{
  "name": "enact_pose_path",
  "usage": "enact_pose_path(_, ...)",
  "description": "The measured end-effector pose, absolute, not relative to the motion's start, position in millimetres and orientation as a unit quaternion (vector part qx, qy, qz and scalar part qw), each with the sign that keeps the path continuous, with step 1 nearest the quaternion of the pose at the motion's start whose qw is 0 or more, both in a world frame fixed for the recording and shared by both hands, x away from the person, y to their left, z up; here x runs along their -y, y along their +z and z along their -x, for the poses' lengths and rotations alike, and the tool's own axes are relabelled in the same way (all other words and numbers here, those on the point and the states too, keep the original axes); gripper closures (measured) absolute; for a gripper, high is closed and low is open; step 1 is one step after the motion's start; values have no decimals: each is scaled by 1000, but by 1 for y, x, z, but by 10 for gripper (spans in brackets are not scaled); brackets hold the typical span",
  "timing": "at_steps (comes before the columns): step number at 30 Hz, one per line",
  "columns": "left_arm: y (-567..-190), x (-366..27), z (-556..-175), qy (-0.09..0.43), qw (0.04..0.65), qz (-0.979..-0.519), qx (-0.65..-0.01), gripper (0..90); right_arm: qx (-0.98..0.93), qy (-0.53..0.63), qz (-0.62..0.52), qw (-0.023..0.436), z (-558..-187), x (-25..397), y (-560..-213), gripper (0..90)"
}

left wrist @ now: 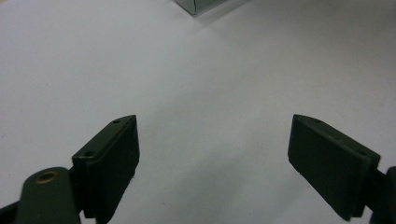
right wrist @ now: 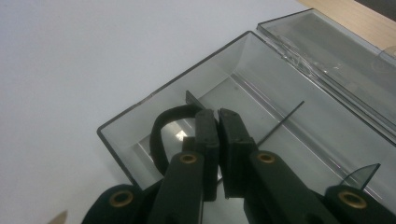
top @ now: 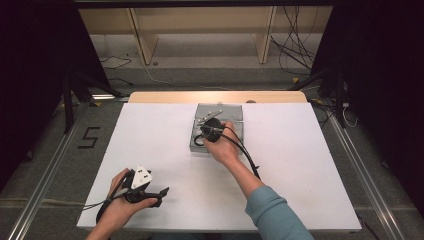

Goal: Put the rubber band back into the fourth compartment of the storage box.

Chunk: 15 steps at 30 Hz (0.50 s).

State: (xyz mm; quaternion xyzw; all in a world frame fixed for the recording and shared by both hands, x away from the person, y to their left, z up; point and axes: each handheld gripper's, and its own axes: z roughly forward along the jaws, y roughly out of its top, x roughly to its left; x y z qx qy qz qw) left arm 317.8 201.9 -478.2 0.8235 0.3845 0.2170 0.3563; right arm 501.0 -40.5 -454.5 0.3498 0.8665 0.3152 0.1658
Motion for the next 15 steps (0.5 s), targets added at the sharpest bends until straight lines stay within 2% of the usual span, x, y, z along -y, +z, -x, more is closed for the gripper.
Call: enact_pose_path(15, -478, -202, -318, 217, 356, -824, -384, 163, -870, 309, -346, 165, -502, 34, -459, 875)
